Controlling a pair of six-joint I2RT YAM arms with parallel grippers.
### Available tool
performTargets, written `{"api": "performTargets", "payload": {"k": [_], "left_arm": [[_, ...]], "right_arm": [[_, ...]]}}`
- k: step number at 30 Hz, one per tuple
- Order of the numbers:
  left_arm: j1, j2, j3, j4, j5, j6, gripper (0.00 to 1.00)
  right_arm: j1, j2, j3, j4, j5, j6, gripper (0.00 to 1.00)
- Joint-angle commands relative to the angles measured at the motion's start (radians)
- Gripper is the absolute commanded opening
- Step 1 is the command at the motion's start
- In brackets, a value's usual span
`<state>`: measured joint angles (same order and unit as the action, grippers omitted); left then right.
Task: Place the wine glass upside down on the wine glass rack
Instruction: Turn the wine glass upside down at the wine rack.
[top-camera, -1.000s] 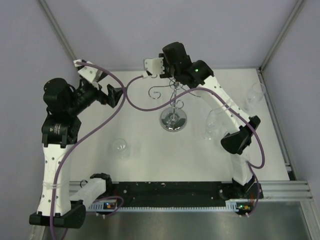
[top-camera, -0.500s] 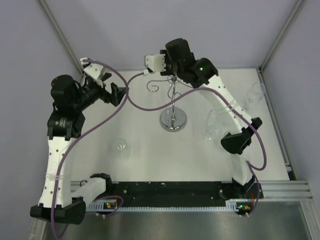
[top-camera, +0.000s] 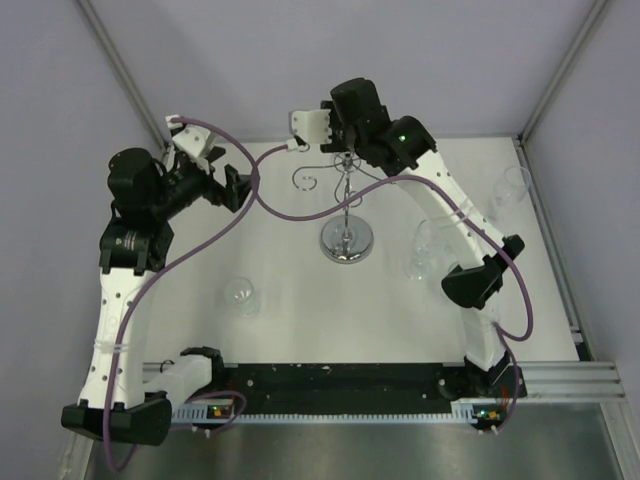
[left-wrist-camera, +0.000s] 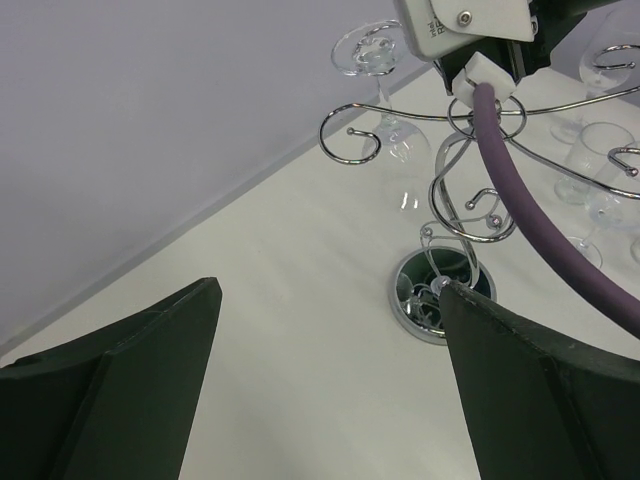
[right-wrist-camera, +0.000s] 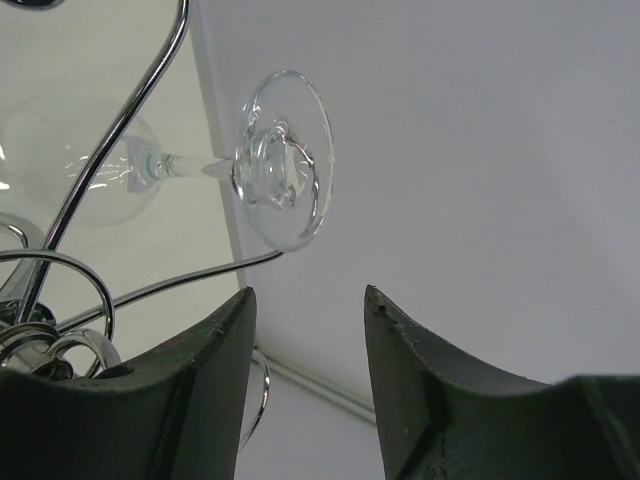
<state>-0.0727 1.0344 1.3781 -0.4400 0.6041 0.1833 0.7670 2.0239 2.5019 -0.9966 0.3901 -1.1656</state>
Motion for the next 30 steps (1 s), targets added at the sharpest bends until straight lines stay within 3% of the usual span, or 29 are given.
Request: {"api": "performTargets", "payload": {"k": [1,19,30], "left_arm": [[-0.002,-0.011,-0.01,0.055,0.002,0.004,0.97],[-0.002,-0.045,-0.039,0.046,-0.024,-0.021,0.98],[-0.002,-0.062,-0.001,-0.066,-0.104,-0.045,0.98]], "right_arm": [[-0.005,-0.045,0.012,0.007,0.006,0.029,0.47],[-0.02,-0.211,-0.08,0.006,0.079,0.293,0.47],[-0.165,-0.408,-0.287,0.004,0.026,0.642,0.47]]}}
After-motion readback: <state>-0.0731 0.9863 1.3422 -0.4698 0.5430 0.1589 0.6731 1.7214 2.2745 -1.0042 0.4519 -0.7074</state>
